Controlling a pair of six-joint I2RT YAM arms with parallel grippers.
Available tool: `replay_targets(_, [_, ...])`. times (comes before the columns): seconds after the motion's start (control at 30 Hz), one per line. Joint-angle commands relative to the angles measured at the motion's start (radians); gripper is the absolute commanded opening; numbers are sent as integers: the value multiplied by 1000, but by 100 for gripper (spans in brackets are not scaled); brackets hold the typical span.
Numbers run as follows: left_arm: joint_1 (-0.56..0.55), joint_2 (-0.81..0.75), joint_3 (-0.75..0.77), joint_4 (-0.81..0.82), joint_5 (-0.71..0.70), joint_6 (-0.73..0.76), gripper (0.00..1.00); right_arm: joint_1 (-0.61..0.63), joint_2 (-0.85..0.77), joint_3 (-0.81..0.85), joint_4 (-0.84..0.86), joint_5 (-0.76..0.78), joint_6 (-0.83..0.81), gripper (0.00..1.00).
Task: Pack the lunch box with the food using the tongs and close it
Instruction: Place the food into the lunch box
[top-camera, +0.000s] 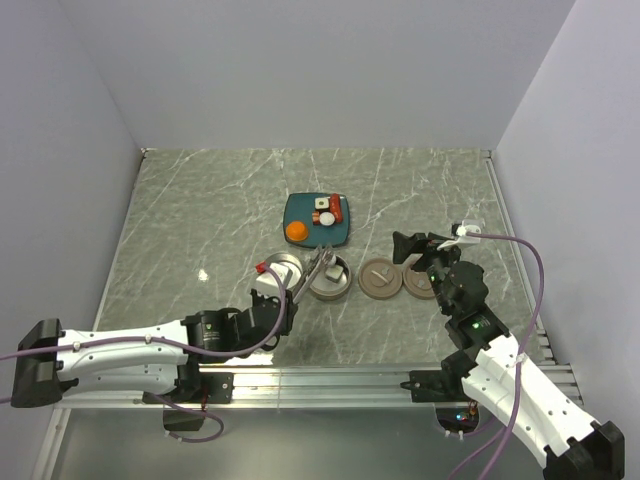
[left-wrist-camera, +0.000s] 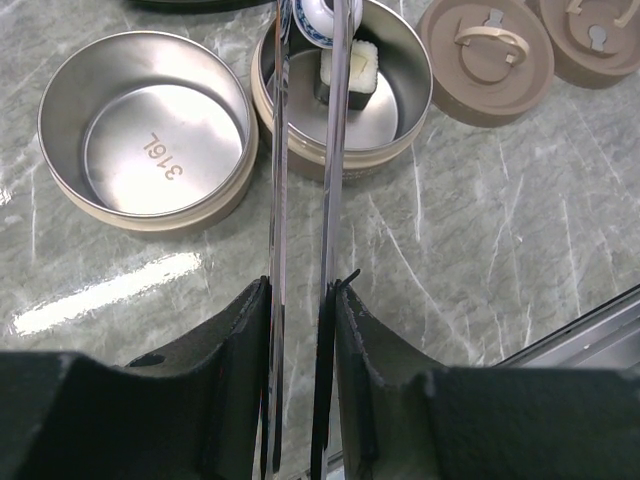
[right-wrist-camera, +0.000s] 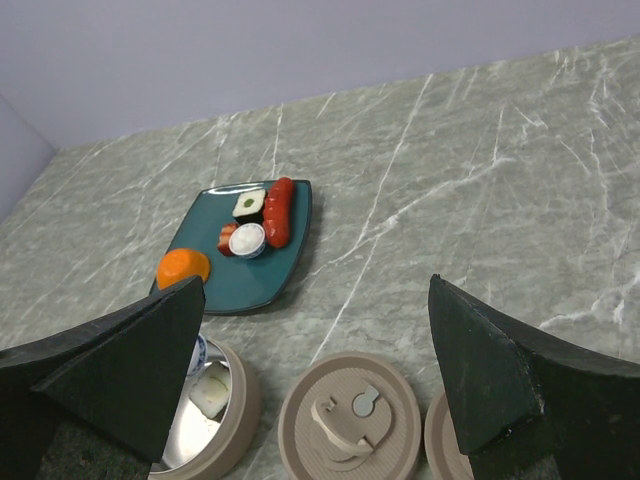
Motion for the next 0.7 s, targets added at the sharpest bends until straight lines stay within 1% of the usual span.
replay_targets(0.0, [-12, 6, 46, 4, -46, -28, 35, -8, -7, 39, 14, 13, 5, 99])
replay_targets(0.03, [-14, 6, 48, 2, -47, -32, 40, -7, -9, 40, 12, 12, 7, 99])
replay_targets(0.23, [-18, -8, 48, 4, -60, -31, 54, -8, -10, 37, 14, 10, 7, 99])
replay_targets(0.4, [-18, -17, 60, -2, -93, -20, 55, -10, -7, 39, 14, 7, 7, 99])
replay_targets(0.5, [-18, -11, 89, -4, -165, 1, 55, -12, -6, 37, 18, 7, 7, 99])
replay_targets(0.57, [-15, 1, 109, 8, -224, 37, 54, -10, -4, 36, 23, 5, 7, 99])
replay_targets(0.63, [-5, 10, 135, 54, -248, 96, 53, -13, -2, 31, 29, 4, 8, 99])
replay_targets(0.67, [20, 23, 141, 80, -247, 119, 53, -12, -1, 32, 30, 5, 7, 99])
